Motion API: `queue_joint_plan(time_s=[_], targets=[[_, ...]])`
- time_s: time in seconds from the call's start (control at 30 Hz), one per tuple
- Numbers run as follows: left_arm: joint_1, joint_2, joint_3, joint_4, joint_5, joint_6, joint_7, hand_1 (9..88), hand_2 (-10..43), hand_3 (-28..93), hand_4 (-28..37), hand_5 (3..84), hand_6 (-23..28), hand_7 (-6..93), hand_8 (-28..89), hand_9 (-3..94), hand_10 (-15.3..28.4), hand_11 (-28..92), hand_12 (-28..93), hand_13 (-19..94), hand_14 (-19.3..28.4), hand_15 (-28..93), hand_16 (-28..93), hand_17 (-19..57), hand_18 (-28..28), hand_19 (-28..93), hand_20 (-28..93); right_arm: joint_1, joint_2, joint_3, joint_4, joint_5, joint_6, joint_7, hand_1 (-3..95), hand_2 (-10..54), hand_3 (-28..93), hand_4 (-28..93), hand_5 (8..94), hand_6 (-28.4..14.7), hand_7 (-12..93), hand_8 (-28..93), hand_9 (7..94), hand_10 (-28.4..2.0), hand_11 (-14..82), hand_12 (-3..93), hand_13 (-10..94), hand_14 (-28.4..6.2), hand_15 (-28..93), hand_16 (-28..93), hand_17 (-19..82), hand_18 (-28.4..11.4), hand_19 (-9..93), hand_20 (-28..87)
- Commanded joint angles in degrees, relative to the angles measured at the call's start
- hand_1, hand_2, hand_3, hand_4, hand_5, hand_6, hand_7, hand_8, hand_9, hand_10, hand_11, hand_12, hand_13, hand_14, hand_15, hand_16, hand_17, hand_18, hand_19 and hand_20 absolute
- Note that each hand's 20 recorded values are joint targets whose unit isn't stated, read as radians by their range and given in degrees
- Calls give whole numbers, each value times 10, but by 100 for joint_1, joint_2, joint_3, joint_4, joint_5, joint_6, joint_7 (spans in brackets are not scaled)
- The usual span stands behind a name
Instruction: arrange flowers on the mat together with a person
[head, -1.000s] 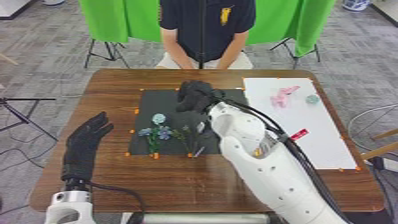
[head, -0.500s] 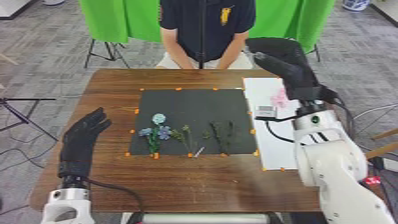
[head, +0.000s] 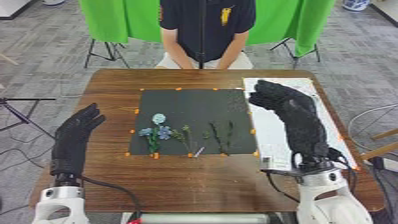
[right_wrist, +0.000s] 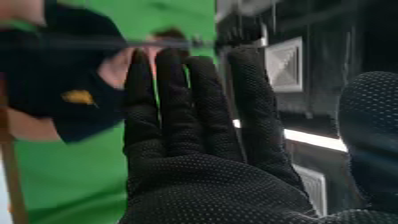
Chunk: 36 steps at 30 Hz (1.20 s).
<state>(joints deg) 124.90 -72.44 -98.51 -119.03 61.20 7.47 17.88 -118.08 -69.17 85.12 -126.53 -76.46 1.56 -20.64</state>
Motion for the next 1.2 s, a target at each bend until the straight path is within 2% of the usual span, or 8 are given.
queue_joint_plan(time_s=[0.03, 0.27, 0.43, 0.53, 0.73, 0.83, 1.07, 1.2], targets=[[55, -2, 60, -5, 27, -48, 13, 240, -68, 635, -219, 426, 30, 165, -60, 366, 110, 172, 192, 320, 153, 170, 72, 24, 114, 48, 167, 141, -103, -262, 129, -371, -359, 60, 142, 49, 769, -175, 538, -21, 123, -84, 490, -157, 61, 145, 440, -150, 130, 224, 254, -152, 252, 364], [79, -66, 418, 25, 67, -37, -102, 241, -67, 634, -221, 428, 31, 166, -61, 369, 111, 174, 192, 322, 154, 170, 71, 24, 114, 48, 167, -77, -843, 264, 565, -46, -607, 312, 143, 47, 780, -176, 537, -15, 131, -88, 494, -156, 62, 146, 413, -150, 124, 227, 230, -152, 182, 332], [-86, -161, 622, 149, 331, -264, -275, 242, -63, 632, -222, 432, 33, 167, -61, 371, 111, 178, 191, 324, 154, 175, 72, 25, 113, 49, 168, 171, -1357, 730, 819, 712, -664, 769, 138, 52, 777, -176, 536, -17, 128, -89, 508, -159, 64, 146, 405, -155, 121, 227, 224, -149, 159, 326], [-143, -285, 721, 195, 489, -248, -302, 246, -59, 632, -221, 433, 33, 168, -61, 373, 111, 179, 190, 324, 154, 176, 71, 25, 113, 50, 168, 178, -1529, 962, 819, 694, -767, 835, 133, 56, 773, -175, 531, -19, 120, -87, 505, -163, 63, 145, 399, -159, 118, 228, 221, -149, 151, 325], [-257, -410, 882, 242, 563, -316, -347, 253, -55, 627, -216, 434, 33, 170, -62, 376, 111, 182, 188, 325, 154, 178, 68, 26, 112, 51, 168, 127, -1575, 1227, 725, 725, -838, 918, 127, 59, 766, -171, 526, -20, 112, -80, 501, -165, 62, 145, 395, -162, 116, 230, 218, -149, 140, 324], [-206, -435, 870, 216, 649, -449, -436, 254, -53, 626, -213, 434, 32, 171, -62, 378, 112, 183, 188, 325, 154, 179, 68, 26, 112, 51, 168, -28, -1610, 1332, 613, 763, -860, 957, 127, 59, 765, -170, 527, -20, 110, -79, 501, -165, 62, 145, 396, -162, 115, 230, 218, -149, 138, 324], [-188, -433, 824, 188, 617, -395, -456, 255, -53, 624, -209, 436, 33, 170, -62, 385, 115, 182, 187, 328, 153, 180, 67, 25, 112, 53, 168, -149, -1649, 1401, 527, 877, -833, 996, 124, 58, 765, -167, 530, -21, 110, -78, 502, -164, 63, 145, 397, -161, 115, 231, 217, -148, 135, 324], [-48, -422, 756, 140, 503, -331, -520, 255, -53, 625, -207, 436, 33, 170, -61, 387, 114, 183, 187, 329, 154, 181, 66, 25, 113, 54, 168, -138, -1653, 1382, 520, 805, -930, 999, 125, 58, 764, -167, 532, -22, 109, -78, 505, -164, 64, 146, 399, -163, 117, 233, 217, -148, 134, 325]])
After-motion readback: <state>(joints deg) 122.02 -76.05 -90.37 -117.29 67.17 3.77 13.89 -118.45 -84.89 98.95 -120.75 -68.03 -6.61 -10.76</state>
